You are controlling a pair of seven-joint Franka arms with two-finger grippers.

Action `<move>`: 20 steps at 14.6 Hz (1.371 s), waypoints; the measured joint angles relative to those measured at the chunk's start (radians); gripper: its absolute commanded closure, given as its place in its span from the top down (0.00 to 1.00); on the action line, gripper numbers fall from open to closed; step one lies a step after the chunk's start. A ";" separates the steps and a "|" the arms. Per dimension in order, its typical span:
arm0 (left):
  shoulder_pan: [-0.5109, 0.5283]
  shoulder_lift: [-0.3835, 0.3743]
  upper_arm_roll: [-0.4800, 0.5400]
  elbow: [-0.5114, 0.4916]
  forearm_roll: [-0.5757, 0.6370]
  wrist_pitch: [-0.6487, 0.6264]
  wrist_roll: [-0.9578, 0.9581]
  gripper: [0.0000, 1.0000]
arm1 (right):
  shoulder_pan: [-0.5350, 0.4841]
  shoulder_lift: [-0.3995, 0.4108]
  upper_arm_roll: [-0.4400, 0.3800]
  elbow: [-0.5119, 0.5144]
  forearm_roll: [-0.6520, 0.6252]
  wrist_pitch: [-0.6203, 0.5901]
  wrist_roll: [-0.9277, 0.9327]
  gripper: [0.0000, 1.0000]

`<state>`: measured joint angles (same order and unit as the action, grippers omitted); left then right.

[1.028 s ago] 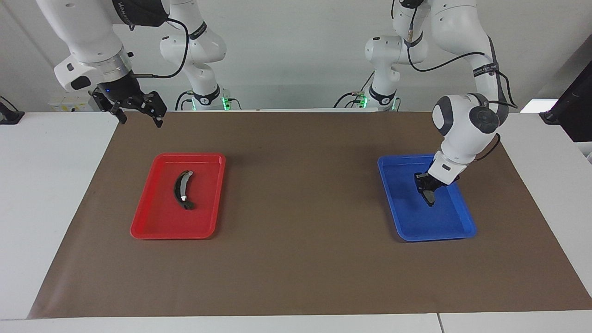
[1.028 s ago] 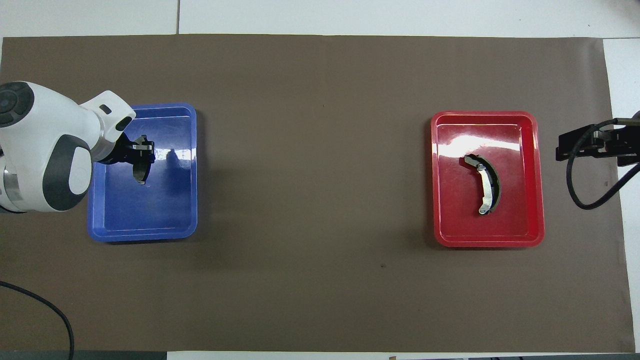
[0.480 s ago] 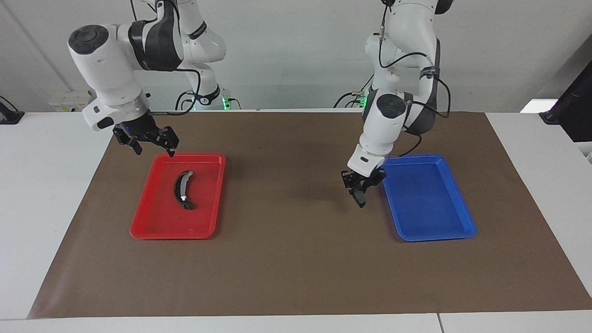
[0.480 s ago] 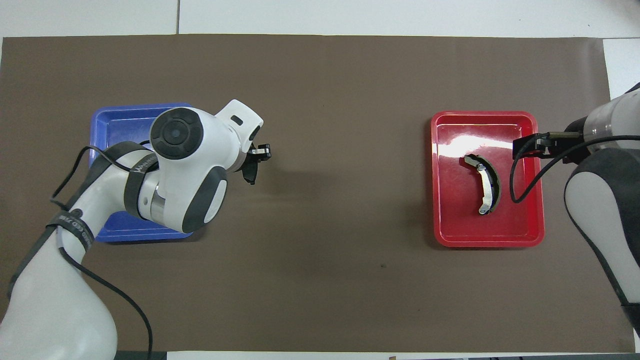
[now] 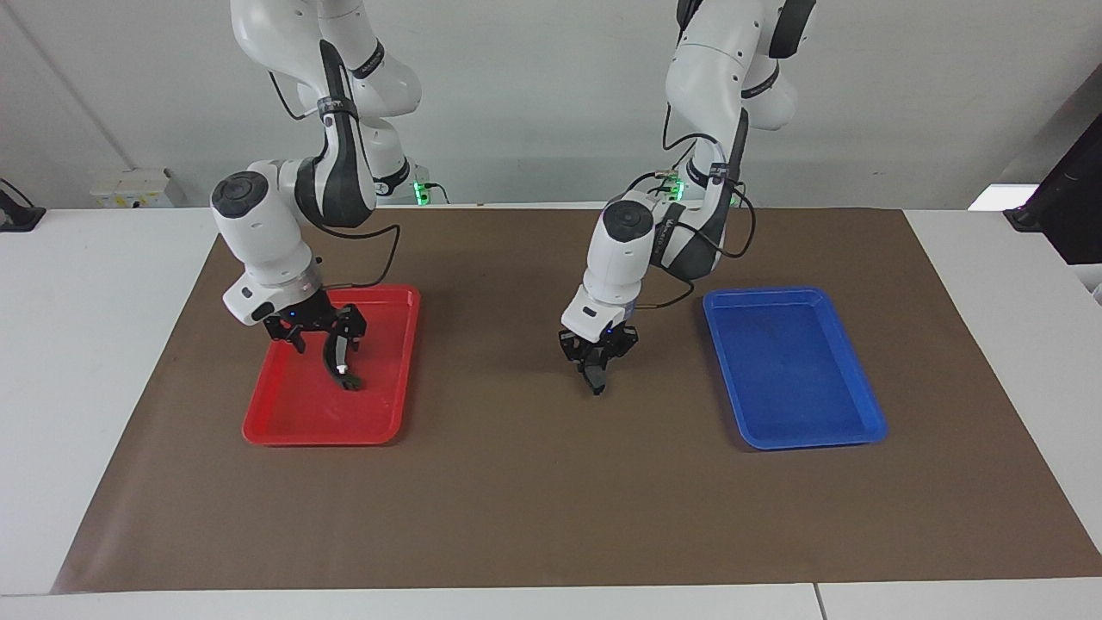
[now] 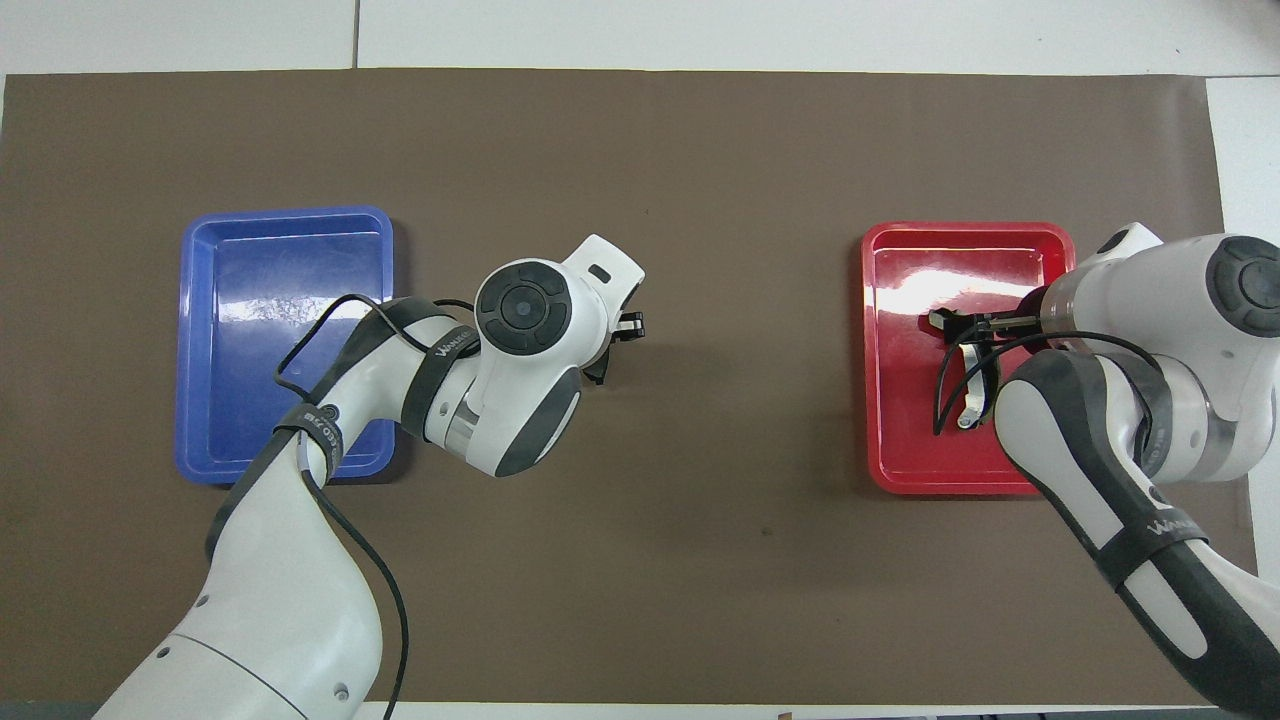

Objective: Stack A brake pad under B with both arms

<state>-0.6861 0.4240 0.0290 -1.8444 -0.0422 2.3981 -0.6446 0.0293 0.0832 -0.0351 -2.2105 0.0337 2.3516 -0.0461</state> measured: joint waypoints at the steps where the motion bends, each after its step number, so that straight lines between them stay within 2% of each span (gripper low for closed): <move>1: -0.007 0.011 0.000 0.003 0.000 0.005 -0.001 0.81 | -0.001 0.008 0.000 -0.013 0.000 0.017 -0.014 1.00; 2: -0.009 0.017 0.000 0.007 0.000 0.008 -0.001 0.93 | -0.001 0.016 0.000 -0.027 0.001 0.035 -0.029 1.00; 3: -0.009 0.018 0.002 0.011 0.000 0.009 -0.001 0.98 | -0.003 0.027 0.000 -0.040 0.001 0.053 -0.037 1.00; 7: -0.004 0.007 0.013 0.027 0.000 0.005 0.000 0.98 | -0.023 0.076 0.000 -0.058 0.001 0.089 -0.045 0.99; 10: 0.037 -0.060 0.027 0.024 0.000 -0.063 0.030 0.98 | -0.025 0.079 0.000 -0.065 0.002 0.087 -0.046 0.98; 14: 0.195 -0.192 0.035 0.016 0.000 -0.241 0.164 0.98 | -0.024 0.075 0.000 -0.065 0.002 0.045 -0.047 0.90; 16: 0.284 -0.242 0.038 0.011 0.000 -0.280 0.241 0.98 | -0.024 0.071 0.000 -0.065 0.002 0.041 -0.050 0.84; 18: 0.369 -0.279 0.039 0.007 0.000 -0.303 0.343 0.98 | -0.024 0.069 0.000 -0.064 0.002 0.043 -0.053 0.84; 20: 0.440 -0.316 0.040 0.008 0.000 -0.353 0.424 0.98 | -0.024 0.069 0.000 -0.064 0.002 0.054 -0.053 0.76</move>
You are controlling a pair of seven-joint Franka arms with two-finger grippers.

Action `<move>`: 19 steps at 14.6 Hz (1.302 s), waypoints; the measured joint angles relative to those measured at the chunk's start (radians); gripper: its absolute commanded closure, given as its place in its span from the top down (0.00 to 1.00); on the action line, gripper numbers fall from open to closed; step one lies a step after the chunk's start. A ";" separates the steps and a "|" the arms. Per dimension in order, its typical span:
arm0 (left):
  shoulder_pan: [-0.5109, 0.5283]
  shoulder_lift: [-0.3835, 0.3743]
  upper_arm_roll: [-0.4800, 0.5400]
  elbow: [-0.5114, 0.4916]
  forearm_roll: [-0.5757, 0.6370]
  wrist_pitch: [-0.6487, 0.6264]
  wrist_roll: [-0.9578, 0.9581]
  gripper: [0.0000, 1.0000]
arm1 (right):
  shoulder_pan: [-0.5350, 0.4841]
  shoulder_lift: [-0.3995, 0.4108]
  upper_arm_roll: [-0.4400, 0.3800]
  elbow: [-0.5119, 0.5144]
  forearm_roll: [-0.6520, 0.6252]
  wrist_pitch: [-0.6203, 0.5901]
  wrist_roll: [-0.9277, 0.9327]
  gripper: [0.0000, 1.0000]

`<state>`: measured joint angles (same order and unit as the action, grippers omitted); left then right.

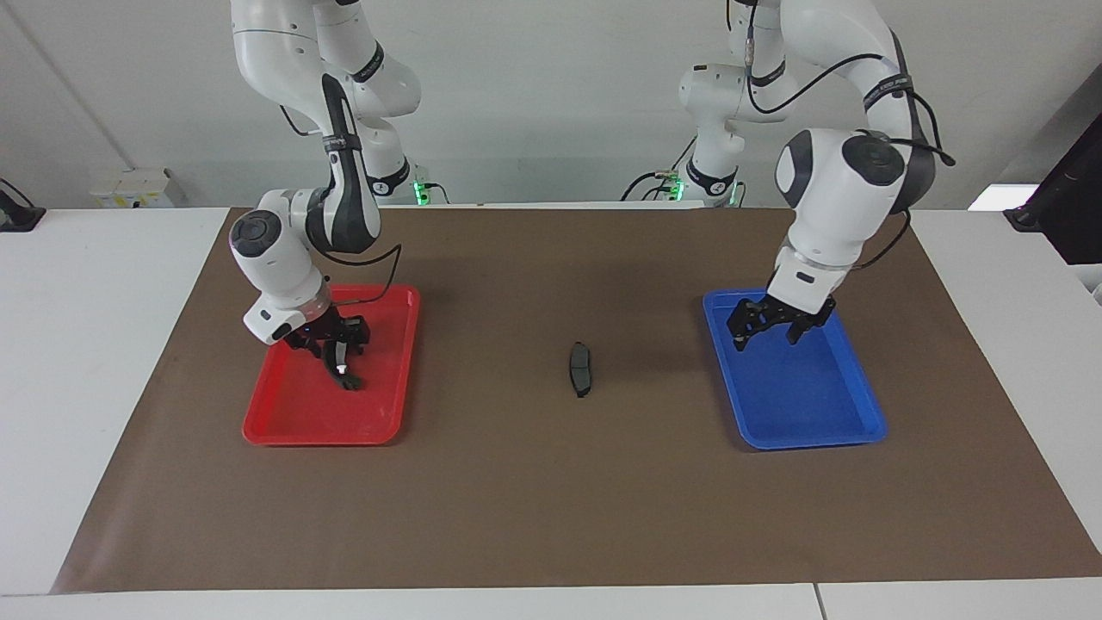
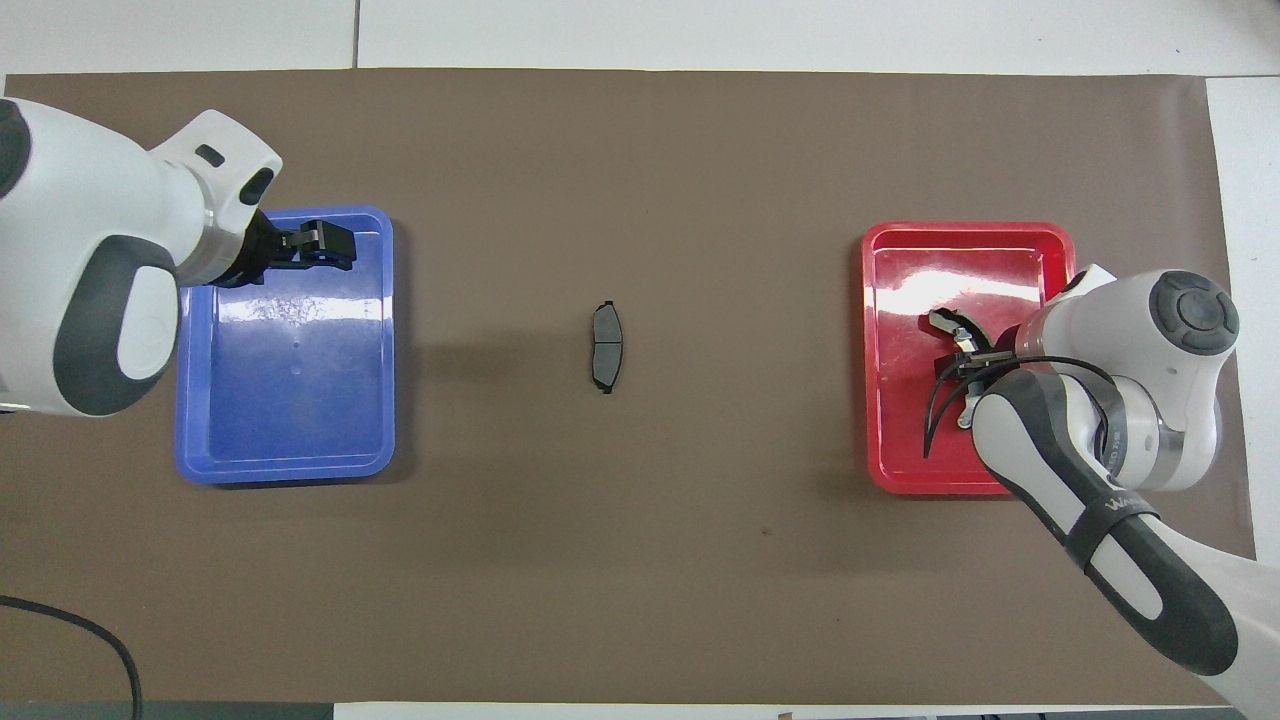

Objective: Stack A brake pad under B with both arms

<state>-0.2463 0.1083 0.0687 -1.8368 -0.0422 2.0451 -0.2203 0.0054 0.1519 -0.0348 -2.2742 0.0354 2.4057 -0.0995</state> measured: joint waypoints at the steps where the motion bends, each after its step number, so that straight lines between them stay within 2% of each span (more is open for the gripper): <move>1: 0.032 -0.021 0.001 0.001 0.000 -0.021 0.033 0.98 | 0.000 0.000 0.000 0.000 0.000 0.007 0.000 0.70; 2: 0.065 -0.042 0.001 0.004 0.000 -0.043 0.069 0.98 | 0.000 0.000 0.000 0.000 0.000 0.010 0.000 0.60; 3: 0.097 -0.063 0.001 0.012 0.000 -0.072 0.107 0.98 | 0.000 0.000 0.000 0.000 0.000 0.010 0.000 0.44; 5: 0.153 -0.093 0.002 0.049 0.000 -0.159 0.174 0.98 | 0.000 0.000 0.000 0.001 0.000 0.010 0.000 0.03; 8: 0.211 -0.102 0.002 0.149 0.000 -0.305 0.250 0.98 | 0.003 0.000 0.001 0.019 0.002 0.005 0.012 0.00; 11: 0.240 -0.102 0.002 0.199 0.000 -0.370 0.276 0.98 | 0.038 -0.001 0.004 0.093 0.003 -0.095 0.076 0.00; 15: 0.241 -0.097 -0.001 0.200 0.000 -0.390 0.278 0.98 | 0.183 0.002 0.009 0.258 0.005 -0.266 0.273 0.00; 19: 0.241 -0.096 -0.002 0.200 0.000 -0.391 0.278 0.98 | 0.353 0.037 0.013 0.350 0.005 -0.300 0.474 0.00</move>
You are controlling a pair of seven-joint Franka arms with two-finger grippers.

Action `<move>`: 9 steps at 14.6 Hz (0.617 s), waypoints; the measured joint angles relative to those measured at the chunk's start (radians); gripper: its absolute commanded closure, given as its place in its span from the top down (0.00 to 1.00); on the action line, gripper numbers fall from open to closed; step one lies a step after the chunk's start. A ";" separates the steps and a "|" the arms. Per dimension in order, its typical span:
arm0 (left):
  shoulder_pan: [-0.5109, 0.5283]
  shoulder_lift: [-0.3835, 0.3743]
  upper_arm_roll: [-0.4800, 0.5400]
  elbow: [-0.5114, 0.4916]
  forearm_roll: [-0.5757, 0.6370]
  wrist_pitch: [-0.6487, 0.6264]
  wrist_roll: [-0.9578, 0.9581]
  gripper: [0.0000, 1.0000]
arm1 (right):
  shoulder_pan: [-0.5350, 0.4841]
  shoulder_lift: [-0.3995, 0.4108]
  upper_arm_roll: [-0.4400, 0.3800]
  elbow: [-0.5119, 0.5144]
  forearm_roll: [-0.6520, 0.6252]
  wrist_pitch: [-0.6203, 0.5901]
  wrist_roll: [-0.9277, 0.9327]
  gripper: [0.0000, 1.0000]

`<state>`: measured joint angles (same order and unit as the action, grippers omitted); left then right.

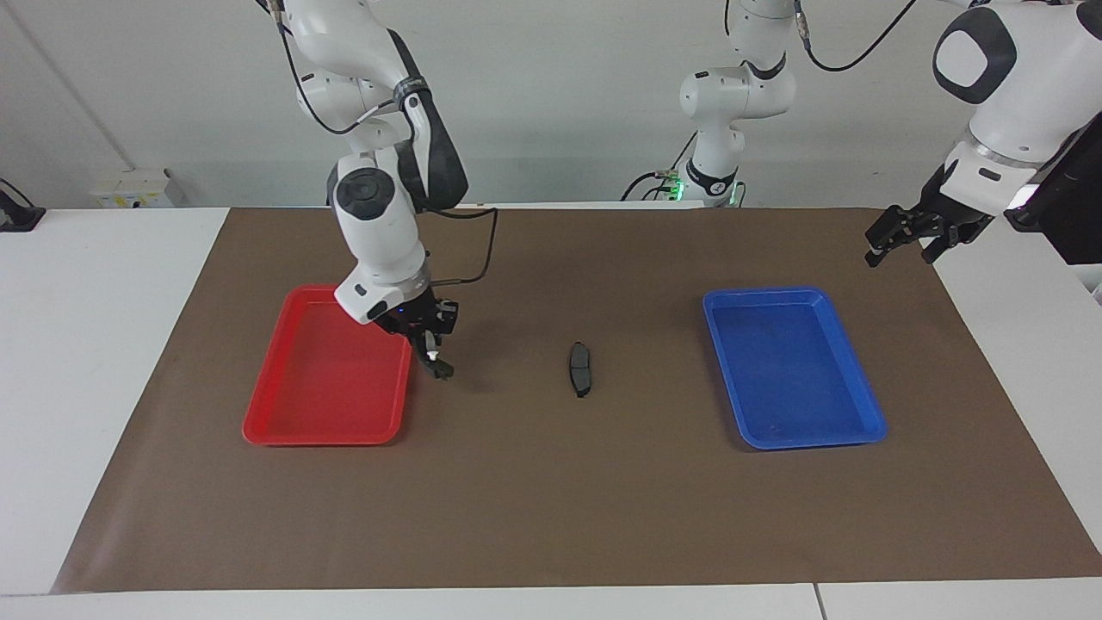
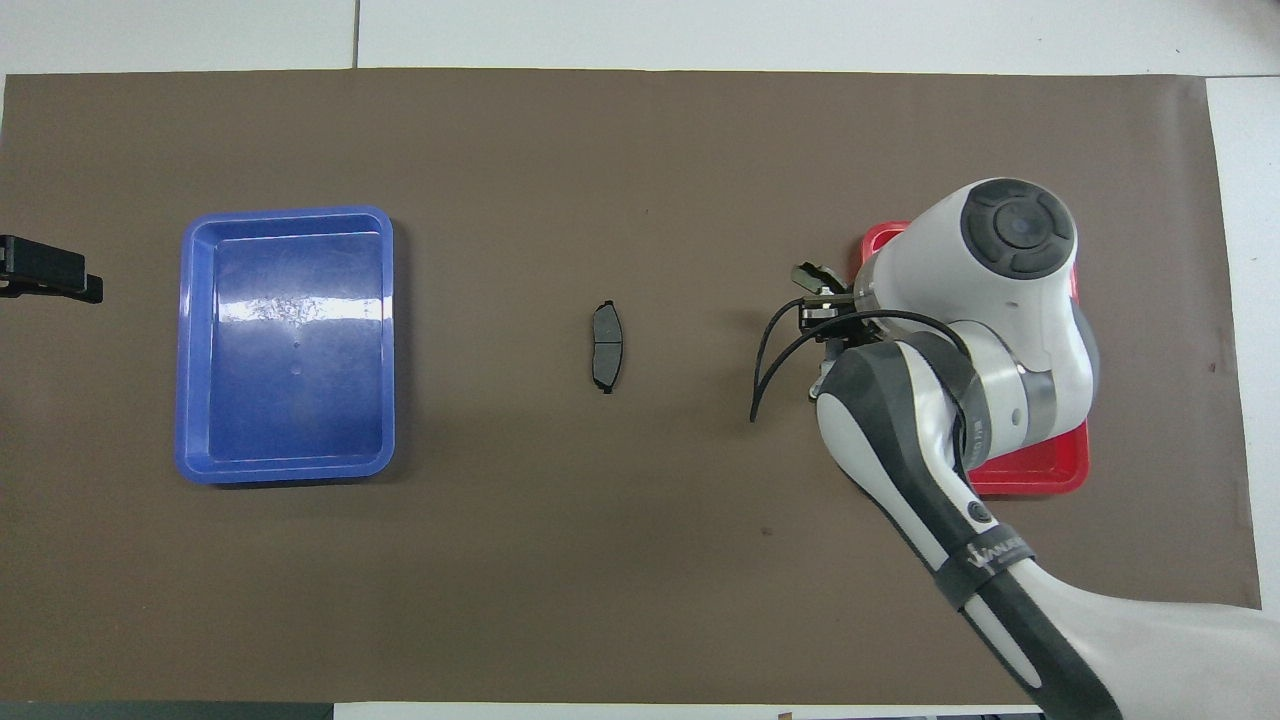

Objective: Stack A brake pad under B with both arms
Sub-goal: 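Carry the curved brake pad with the right gripper over the small pad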

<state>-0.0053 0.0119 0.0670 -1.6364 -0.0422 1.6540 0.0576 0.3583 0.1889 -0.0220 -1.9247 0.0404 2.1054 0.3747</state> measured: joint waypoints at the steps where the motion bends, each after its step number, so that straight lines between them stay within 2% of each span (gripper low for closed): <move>1: 0.000 0.000 0.000 0.000 0.000 0.000 0.000 0.98 | 0.034 0.022 0.000 0.026 0.000 0.000 0.050 0.00; 6: 0.000 0.000 -0.001 0.000 0.000 -0.004 0.001 0.98 | 0.195 0.193 0.001 0.205 0.000 0.000 0.292 0.00; 9: 0.000 -0.001 -0.003 0.004 0.020 -0.014 0.003 0.98 | 0.242 0.256 0.000 0.259 0.000 0.012 0.347 0.00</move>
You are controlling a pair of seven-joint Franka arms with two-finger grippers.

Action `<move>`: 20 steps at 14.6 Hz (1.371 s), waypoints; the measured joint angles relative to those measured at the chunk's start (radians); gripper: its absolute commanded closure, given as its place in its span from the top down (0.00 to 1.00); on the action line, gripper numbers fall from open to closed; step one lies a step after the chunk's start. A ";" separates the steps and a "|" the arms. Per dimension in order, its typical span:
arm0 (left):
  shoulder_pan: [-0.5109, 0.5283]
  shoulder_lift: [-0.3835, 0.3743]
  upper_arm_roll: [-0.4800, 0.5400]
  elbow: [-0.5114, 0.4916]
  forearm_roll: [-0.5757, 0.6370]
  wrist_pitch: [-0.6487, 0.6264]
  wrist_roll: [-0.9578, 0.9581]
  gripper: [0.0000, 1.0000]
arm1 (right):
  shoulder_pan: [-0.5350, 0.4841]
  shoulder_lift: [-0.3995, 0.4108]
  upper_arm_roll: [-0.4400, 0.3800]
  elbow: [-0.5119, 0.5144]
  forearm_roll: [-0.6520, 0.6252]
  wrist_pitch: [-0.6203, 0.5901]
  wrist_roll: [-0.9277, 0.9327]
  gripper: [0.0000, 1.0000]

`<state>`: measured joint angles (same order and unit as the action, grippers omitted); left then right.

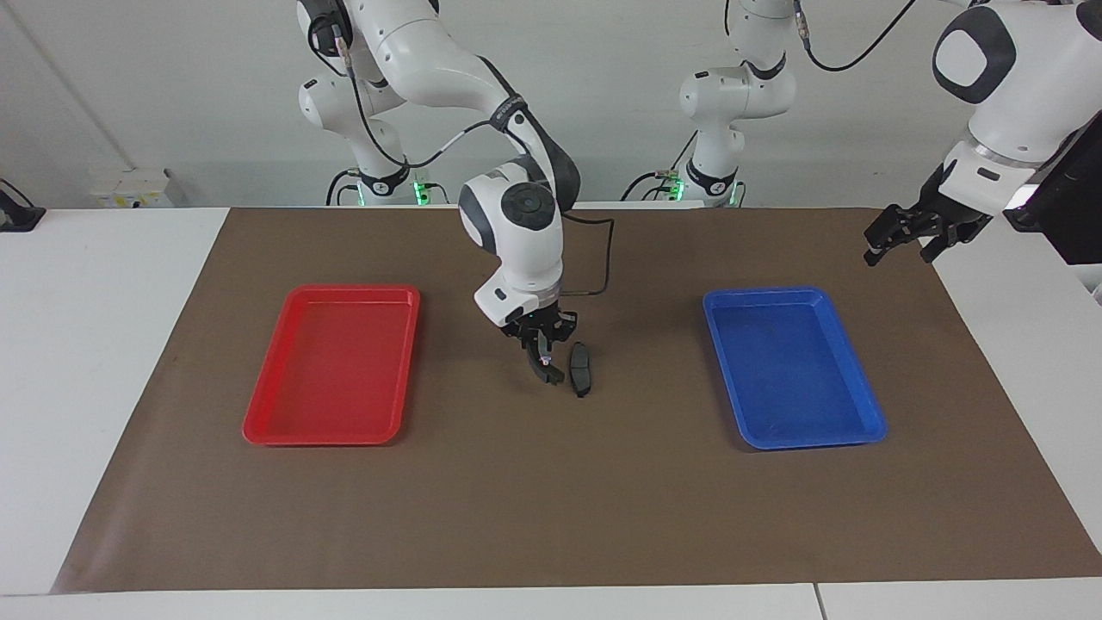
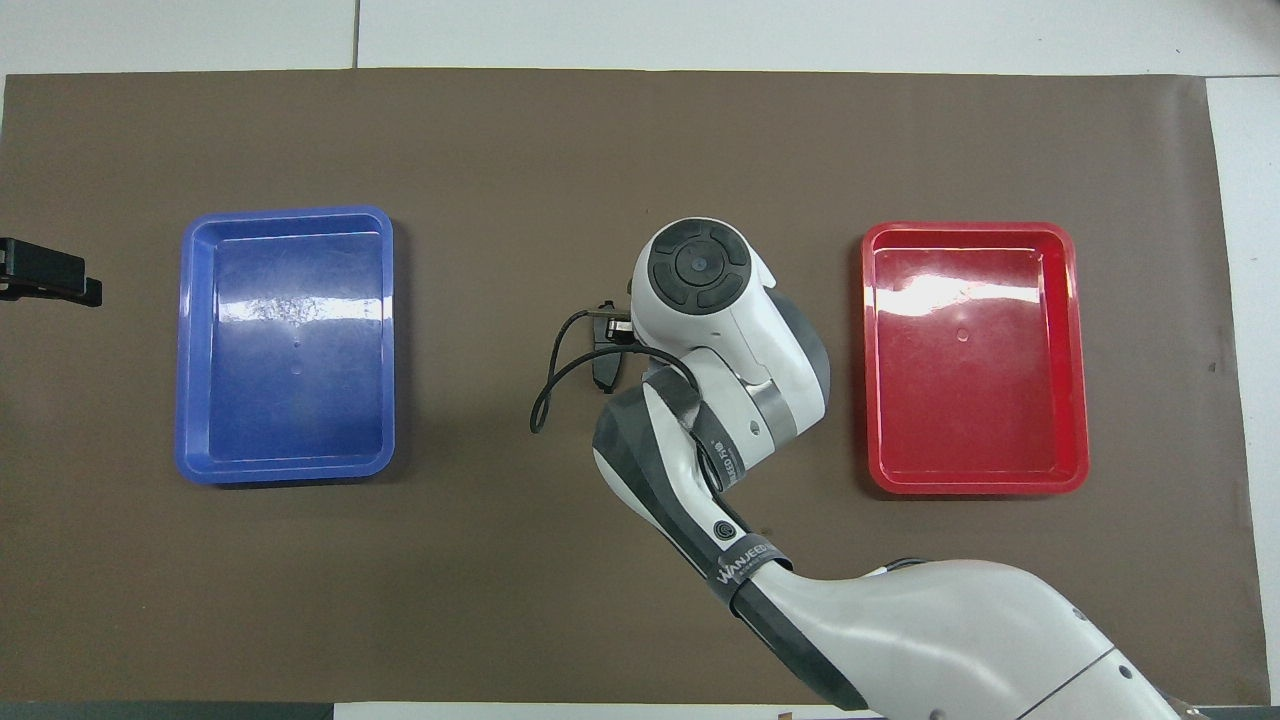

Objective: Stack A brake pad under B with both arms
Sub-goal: 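Carry the curved brake pad with the right gripper over the small pad, then lower the curved pad onto the small pad and open the right gripper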

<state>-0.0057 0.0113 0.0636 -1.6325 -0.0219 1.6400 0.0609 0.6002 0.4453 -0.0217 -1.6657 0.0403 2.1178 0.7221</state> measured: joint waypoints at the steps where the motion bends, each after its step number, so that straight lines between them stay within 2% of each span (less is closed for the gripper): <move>1: -0.001 0.000 -0.003 0.004 0.008 -0.005 0.000 0.98 | 0.011 0.015 0.000 0.010 0.000 0.020 0.015 0.00; 9: -0.002 -0.024 -0.013 0.007 0.012 -0.076 0.000 0.98 | 0.048 0.095 0.000 0.041 0.000 0.107 0.031 0.00; 20: -0.001 -0.026 -0.015 0.007 0.012 -0.077 0.000 0.99 | 0.055 0.117 0.000 0.043 0.000 0.135 0.031 0.00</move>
<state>-0.0072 -0.0144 0.0491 -1.6257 -0.0097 1.5629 0.0614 0.6556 0.5624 -0.0217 -1.6223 0.0403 2.2525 0.7533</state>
